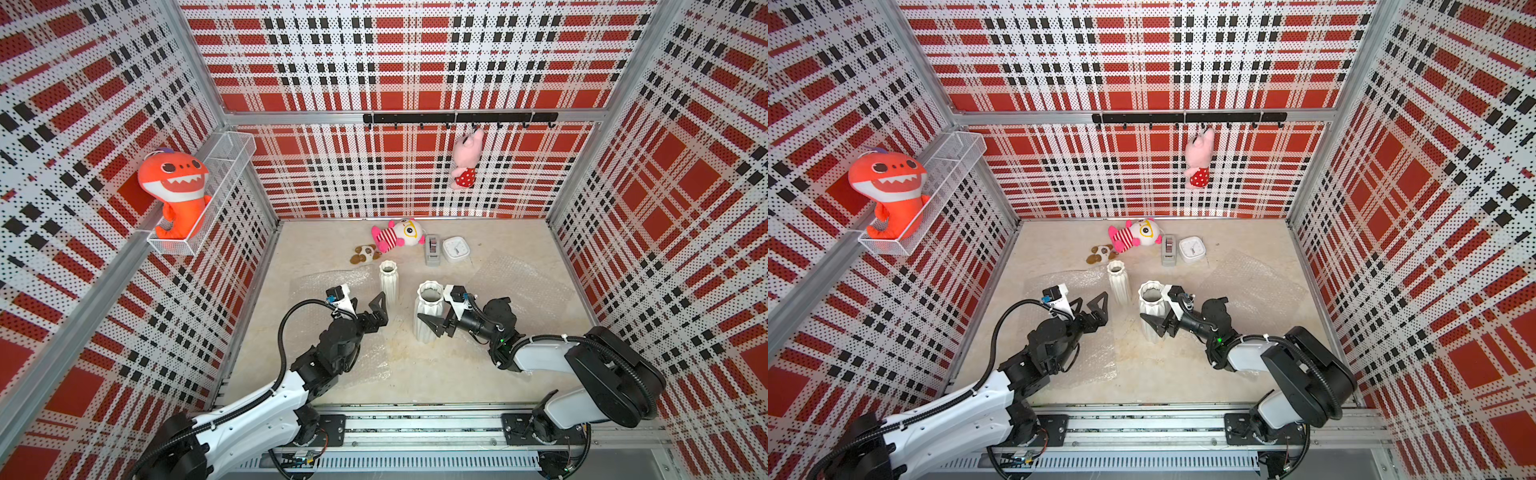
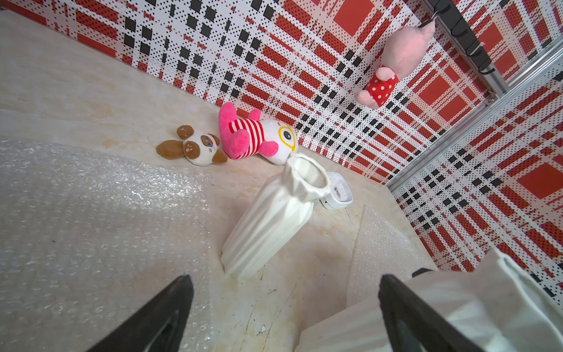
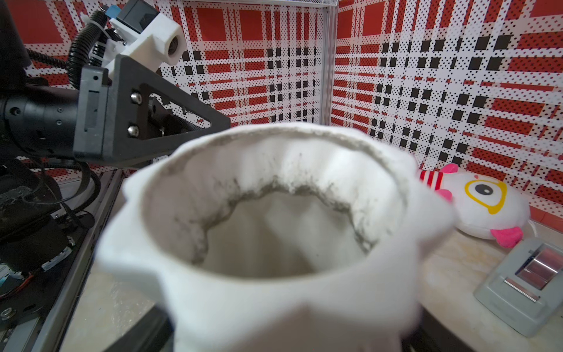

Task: Wrap vases in bubble wrap
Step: Pick up the vase from the center of the board.

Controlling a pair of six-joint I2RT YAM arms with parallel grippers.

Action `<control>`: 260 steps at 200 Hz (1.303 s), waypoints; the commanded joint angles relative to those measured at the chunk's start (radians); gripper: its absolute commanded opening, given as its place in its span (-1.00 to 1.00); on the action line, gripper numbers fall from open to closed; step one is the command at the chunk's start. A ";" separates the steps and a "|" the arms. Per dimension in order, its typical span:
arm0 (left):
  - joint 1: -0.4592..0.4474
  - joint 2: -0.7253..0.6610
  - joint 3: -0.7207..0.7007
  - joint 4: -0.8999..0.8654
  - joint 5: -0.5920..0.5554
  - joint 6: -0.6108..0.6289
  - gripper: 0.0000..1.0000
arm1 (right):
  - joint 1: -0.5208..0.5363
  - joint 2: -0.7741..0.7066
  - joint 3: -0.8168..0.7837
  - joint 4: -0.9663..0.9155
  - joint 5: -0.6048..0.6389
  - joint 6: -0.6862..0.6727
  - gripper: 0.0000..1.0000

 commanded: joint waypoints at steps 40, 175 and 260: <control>-0.080 -0.033 0.056 -0.037 -0.022 -0.059 0.96 | -0.074 -0.215 0.078 -0.172 -0.055 -0.002 -0.32; -0.390 0.526 0.297 -0.040 -0.060 -0.714 0.93 | -0.372 -0.516 0.265 -0.879 0.162 -0.015 -0.54; -0.378 0.947 0.626 -0.211 0.038 -0.855 0.56 | -0.438 -0.538 0.268 -0.898 0.224 0.019 -0.55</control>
